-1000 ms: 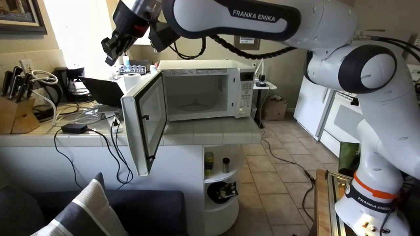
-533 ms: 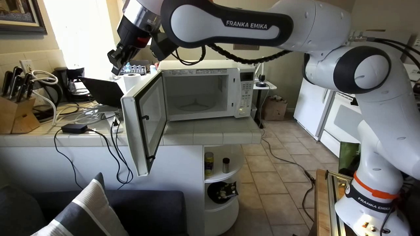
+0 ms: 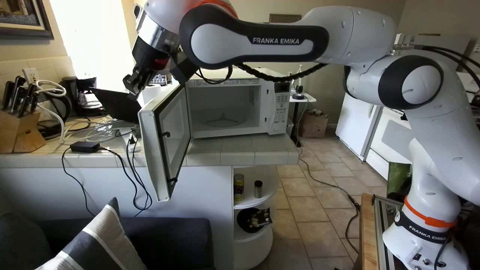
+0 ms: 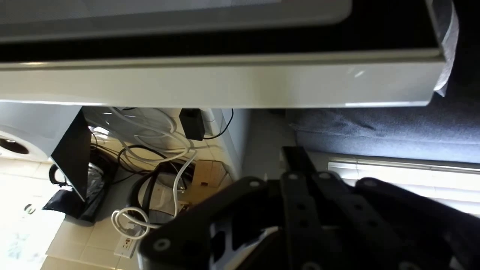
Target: Close the microwave door
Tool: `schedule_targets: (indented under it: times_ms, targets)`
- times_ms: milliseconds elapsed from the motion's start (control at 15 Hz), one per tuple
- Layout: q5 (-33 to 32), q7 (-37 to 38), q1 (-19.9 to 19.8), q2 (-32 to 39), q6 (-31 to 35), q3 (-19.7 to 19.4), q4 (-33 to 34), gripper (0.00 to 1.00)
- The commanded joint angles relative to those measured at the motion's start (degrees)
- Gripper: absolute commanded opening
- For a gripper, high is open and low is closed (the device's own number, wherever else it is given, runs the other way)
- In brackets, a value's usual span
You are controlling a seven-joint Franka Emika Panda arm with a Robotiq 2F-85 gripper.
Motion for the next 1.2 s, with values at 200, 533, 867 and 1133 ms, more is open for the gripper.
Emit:
schedule_targets:
  times_ms: [200, 533, 867, 1133]
  targets:
    - [2.0, -2.2, -0.9, 0.7, -0.9, 1.2, -0.9, 0.00]
    - [3.2, -4.9, -1.4, 0.0, -7.4, 1.6, -1.1, 0.00]
    - [4.0, -7.5, -1.7, -2.1, -19.7, 1.3, -1.1, 0.00]
    - [2.8, -8.3, -1.8, -4.5, -29.1, 0.5, -1.9, 0.00]
